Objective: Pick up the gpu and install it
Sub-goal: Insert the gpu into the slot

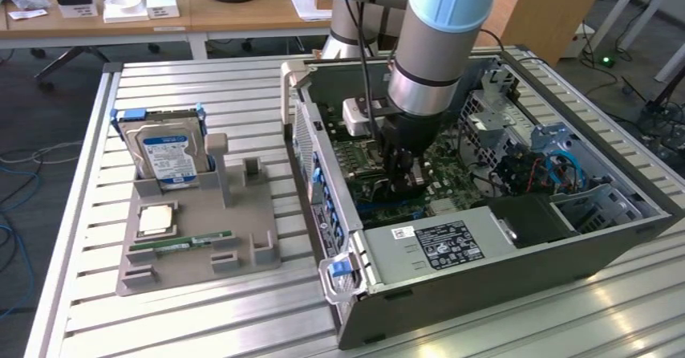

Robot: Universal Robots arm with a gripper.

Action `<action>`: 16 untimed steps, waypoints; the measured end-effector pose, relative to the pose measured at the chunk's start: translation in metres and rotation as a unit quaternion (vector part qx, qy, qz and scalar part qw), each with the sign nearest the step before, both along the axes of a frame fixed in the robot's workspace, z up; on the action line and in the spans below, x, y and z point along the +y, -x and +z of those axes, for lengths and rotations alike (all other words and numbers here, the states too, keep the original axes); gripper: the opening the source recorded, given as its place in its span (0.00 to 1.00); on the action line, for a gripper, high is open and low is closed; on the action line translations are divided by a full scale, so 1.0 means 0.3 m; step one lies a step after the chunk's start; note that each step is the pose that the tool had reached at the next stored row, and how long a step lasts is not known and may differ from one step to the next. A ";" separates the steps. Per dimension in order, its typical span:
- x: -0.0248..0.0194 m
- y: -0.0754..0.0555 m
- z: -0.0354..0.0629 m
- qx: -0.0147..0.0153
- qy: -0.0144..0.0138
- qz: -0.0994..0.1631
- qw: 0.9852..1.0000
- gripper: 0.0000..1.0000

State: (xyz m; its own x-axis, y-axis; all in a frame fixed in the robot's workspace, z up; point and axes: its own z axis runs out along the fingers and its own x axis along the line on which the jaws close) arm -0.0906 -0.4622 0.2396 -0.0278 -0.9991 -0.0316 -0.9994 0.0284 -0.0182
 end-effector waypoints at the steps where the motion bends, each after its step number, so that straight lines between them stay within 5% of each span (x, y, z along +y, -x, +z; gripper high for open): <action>1: 0.000 0.001 -0.001 0.000 0.000 0.000 1.000 0.26; 16: 0.000 0.004 -0.008 0.000 0.000 0.000 1.000 0.26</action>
